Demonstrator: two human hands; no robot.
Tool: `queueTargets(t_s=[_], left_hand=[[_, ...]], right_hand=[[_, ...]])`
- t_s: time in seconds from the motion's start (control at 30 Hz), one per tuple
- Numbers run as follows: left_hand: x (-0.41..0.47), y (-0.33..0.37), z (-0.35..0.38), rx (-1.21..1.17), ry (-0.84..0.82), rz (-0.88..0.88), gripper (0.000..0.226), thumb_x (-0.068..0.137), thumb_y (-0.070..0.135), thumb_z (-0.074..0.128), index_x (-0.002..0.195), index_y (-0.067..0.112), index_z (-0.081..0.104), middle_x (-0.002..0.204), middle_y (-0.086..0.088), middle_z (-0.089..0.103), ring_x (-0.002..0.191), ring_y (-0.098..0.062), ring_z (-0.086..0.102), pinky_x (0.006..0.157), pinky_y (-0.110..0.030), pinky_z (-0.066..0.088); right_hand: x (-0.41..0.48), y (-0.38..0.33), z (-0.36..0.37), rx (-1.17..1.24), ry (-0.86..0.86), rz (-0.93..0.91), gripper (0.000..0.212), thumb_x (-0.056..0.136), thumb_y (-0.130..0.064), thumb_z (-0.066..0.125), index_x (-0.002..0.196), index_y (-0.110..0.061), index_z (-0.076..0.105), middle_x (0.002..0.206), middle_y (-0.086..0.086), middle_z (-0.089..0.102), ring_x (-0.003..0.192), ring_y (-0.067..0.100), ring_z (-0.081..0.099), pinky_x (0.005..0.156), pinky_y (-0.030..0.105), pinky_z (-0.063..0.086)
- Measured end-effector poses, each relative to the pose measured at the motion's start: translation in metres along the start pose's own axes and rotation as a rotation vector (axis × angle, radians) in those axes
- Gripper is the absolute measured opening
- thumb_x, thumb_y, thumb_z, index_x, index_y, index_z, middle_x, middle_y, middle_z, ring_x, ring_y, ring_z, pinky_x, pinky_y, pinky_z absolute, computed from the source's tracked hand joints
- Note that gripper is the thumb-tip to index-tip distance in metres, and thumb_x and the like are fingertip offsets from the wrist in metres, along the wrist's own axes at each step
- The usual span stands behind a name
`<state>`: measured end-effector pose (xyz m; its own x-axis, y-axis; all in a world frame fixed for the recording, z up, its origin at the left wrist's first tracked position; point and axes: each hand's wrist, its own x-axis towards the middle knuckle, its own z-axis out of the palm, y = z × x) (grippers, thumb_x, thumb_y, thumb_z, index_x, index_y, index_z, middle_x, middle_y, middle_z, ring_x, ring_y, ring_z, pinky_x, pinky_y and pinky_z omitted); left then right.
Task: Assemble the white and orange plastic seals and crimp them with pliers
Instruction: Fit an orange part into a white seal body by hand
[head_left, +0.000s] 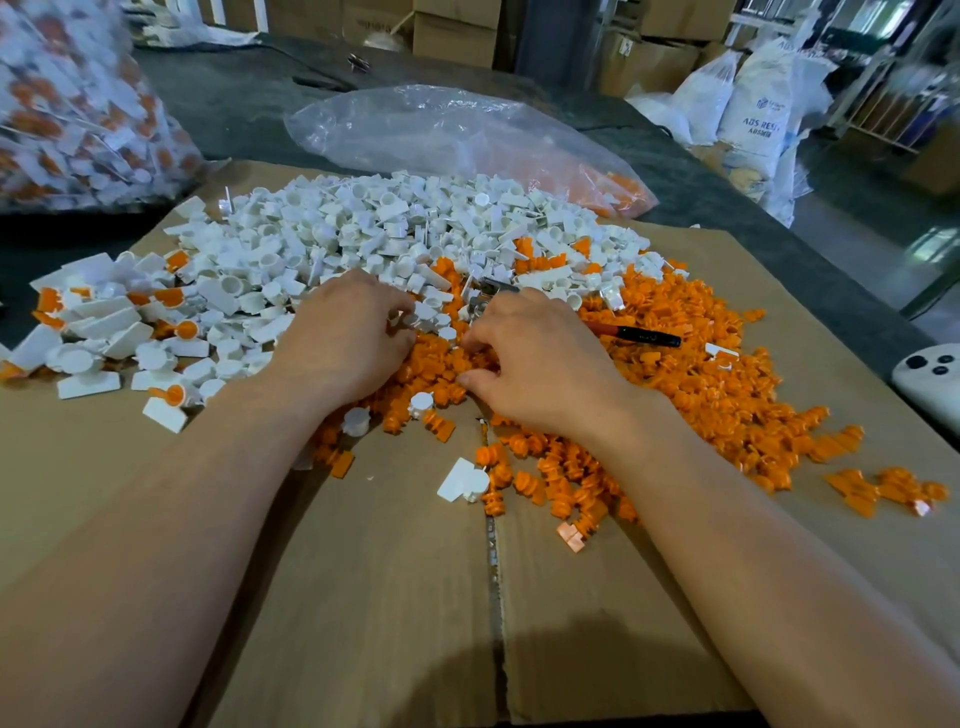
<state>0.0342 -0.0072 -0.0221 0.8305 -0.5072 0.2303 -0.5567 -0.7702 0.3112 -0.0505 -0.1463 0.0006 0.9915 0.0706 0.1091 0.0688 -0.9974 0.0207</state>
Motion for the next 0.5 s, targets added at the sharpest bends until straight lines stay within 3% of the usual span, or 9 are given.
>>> queueTargets(t_s=[0.1, 0.2, 0.27, 0.4, 0.5], left_hand=[[-0.0005, 0.0005, -0.0002, -0.047, 0.025, -0.01, 0.031, 0.089, 0.019, 0.059, 0.12, 0.017, 0.059, 0.12, -0.012, 0.058, 0.11, -0.028, 0.051, 0.082, -0.032, 0.038], [-0.0029, 0.0006, -0.0002, -0.11, -0.007, 0.04, 0.061, 0.085, 0.002, 0.053, 0.14, 0.024, 0.04, 0.138, -0.009, 0.049, 0.126, -0.029, 0.044, 0.102, -0.039, 0.036], [-0.0041, 0.001, -0.0013, -0.102, -0.041, 0.119, 0.065, 0.081, -0.007, 0.047, 0.138, 0.024, 0.043, 0.14, -0.007, 0.047, 0.131, -0.027, 0.038, 0.107, -0.045, 0.031], [-0.0036, 0.0005, -0.0009, -0.088, -0.047, 0.155, 0.051, 0.081, -0.007, 0.047, 0.125, 0.019, 0.058, 0.131, -0.006, 0.053, 0.126, -0.026, 0.041, 0.105, -0.046, 0.032], [-0.003, 0.0008, 0.0, -0.11, -0.014, 0.109, 0.031, 0.088, 0.006, 0.053, 0.116, 0.018, 0.061, 0.123, -0.01, 0.055, 0.115, -0.028, 0.048, 0.097, -0.039, 0.038]], right_hand=[[-0.0005, -0.0005, 0.0, 0.005, 0.014, -0.008, 0.036, 0.088, -0.042, 0.054, 0.116, -0.019, 0.057, 0.118, 0.001, 0.053, 0.116, 0.02, 0.04, 0.096, 0.034, 0.029], [-0.0008, -0.0006, 0.0001, 0.031, 0.015, -0.017, 0.034, 0.088, -0.041, 0.055, 0.116, -0.021, 0.057, 0.119, -0.001, 0.054, 0.116, 0.018, 0.04, 0.095, 0.034, 0.028], [-0.001, -0.0001, 0.0004, 0.034, 0.013, -0.027, 0.034, 0.088, -0.04, 0.055, 0.116, -0.022, 0.056, 0.118, -0.001, 0.054, 0.115, 0.018, 0.041, 0.095, 0.033, 0.028], [-0.0019, -0.0001, 0.0007, 0.051, 0.023, -0.036, 0.031, 0.089, -0.037, 0.056, 0.116, -0.023, 0.055, 0.113, -0.002, 0.059, 0.109, 0.018, 0.046, 0.094, 0.034, 0.029], [-0.0025, 0.0002, 0.0012, 0.072, 0.029, -0.039, 0.029, 0.089, -0.033, 0.057, 0.115, -0.022, 0.056, 0.109, -0.003, 0.061, 0.106, 0.018, 0.048, 0.093, 0.035, 0.029]])
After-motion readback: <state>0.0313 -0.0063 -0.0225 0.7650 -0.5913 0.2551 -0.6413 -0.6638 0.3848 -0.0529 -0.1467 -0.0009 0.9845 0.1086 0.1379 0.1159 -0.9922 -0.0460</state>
